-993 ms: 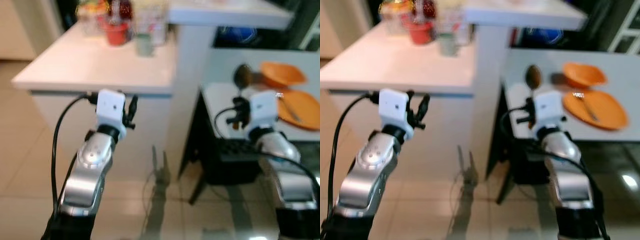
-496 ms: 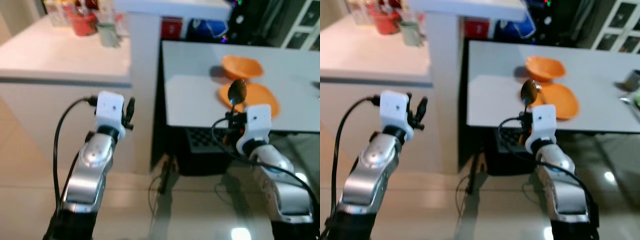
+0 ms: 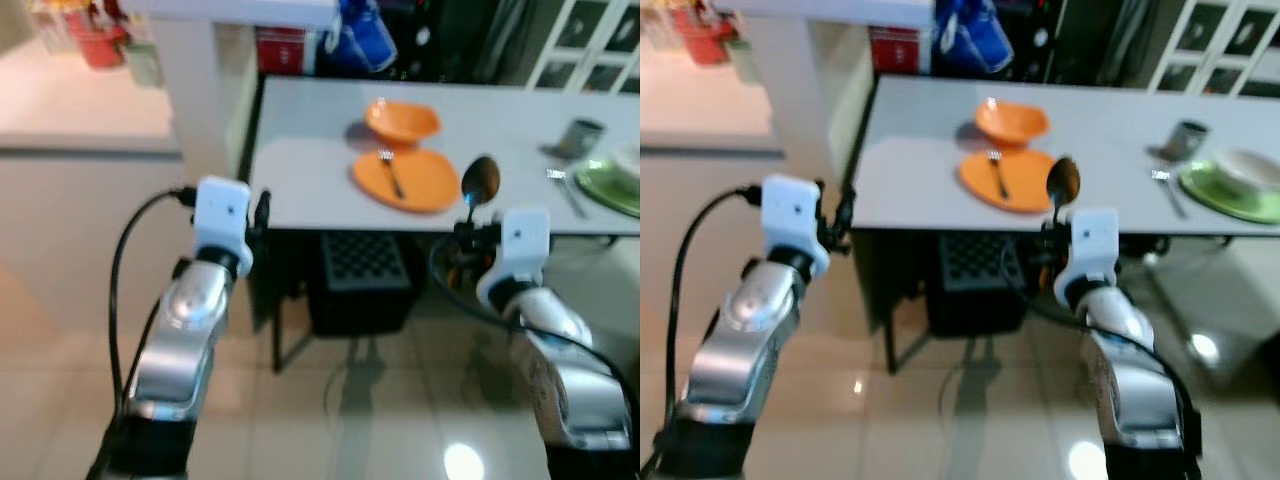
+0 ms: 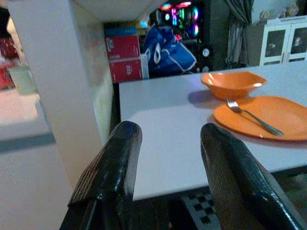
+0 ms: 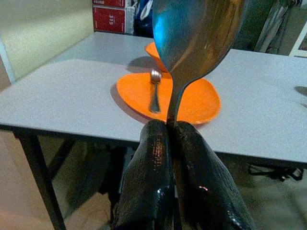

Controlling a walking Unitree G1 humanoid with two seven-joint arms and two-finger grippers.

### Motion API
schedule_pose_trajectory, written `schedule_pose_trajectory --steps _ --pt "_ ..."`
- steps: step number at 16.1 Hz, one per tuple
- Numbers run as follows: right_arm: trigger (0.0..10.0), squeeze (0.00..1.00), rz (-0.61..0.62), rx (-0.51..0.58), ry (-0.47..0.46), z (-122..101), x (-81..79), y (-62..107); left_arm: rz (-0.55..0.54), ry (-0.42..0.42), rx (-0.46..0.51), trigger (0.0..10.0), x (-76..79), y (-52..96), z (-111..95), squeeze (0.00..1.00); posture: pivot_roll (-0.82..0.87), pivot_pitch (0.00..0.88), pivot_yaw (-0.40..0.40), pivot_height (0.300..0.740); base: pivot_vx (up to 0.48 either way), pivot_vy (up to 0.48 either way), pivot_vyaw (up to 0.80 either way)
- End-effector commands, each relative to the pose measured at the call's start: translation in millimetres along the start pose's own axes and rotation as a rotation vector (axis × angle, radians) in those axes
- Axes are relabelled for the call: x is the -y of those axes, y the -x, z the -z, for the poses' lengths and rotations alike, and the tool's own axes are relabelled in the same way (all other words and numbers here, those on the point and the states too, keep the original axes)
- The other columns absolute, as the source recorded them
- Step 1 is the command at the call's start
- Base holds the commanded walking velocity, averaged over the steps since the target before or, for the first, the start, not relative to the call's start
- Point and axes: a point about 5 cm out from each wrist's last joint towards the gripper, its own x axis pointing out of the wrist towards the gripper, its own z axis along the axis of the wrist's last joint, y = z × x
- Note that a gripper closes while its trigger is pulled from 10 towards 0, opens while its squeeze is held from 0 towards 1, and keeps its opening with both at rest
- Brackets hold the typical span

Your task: Setting the table

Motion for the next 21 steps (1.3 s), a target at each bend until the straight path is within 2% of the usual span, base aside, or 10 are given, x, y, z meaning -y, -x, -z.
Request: schedule_pose_trajectory --steps 1,10,13,16,19,21 --pt "10.0 0.0 -0.008 0.028 0.008 -7 -1.9 -1.0 -0.013 -0.005 0.002 10.0 -3.3 -0.3 -1 0.0 0.03 0.0 -0.024 0.74 0.0 -0.469 0.0" --pt "10.0 0.0 -0.008 0.028 0.008 -7 -1.9 -1.0 -0.013 -0.005 0.002 10.0 -3.3 -0.3 -1 0.0 0.03 0.0 -0.024 0.74 0.0 -0.469 0.0" --pt "10.0 0.0 0.016 -0.004 -0.111 -11 -15.4 -9.1 -0.099 0.019 -0.057 10.0 -13.3 -1.4 6 0.0 0.02 0.0 -0.026 0.74 0.0 0.0 0.0" --pt "10.0 0.0 -0.014 0.01 -0.095 -16 -17.7 -11.1 -0.084 0.058 -0.002 10.0 -13.8 -6.6 -1 0.0 0.03 0.0 -0.031 0.74 0.091 0.0 0.0" --pt "10.0 0.0 0.003 0.009 -0.134 -16 -19.3 -13.0 -0.08 0.039 0.006 10.0 -15.3 -4.7 -3 0.0 0.04 0.0 -0.034 0.74 0.359 0.0 0.0" --pt "10.0 0.0 -0.01 0.009 -0.116 -16 -22.9 -12.4 -0.069 0.042 0.009 10.0 -16.9 -4.7 -2 0.0 0.03 0.0 -0.031 0.74 0.394 0.0 0.0"
